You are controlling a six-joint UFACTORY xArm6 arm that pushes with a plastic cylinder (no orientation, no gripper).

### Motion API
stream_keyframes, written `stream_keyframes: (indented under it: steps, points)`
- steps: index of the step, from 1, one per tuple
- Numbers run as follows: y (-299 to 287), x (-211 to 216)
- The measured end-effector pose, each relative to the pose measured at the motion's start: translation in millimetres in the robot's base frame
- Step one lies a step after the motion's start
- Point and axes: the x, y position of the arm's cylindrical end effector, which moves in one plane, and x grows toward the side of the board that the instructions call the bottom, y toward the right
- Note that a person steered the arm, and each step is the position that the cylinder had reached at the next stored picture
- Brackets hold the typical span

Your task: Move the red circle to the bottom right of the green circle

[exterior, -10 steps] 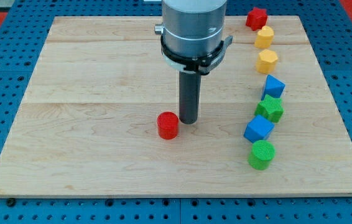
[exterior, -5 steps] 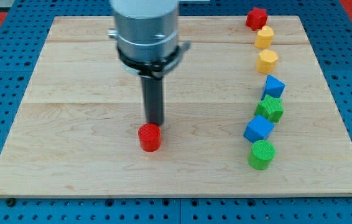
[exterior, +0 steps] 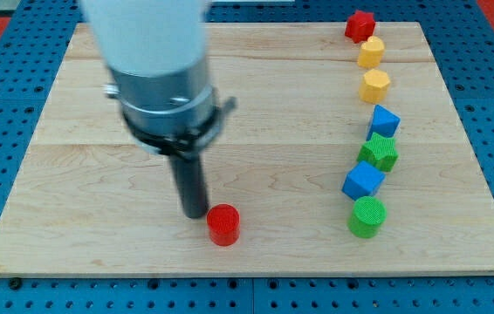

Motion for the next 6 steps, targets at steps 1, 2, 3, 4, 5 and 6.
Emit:
stream_keyframes:
  steps: [1,2,3,4,5,6]
  points:
    - [39,11]
    - [31,28]
    - [60,47]
    - [127,40]
    - [173,43]
    - [173,51]
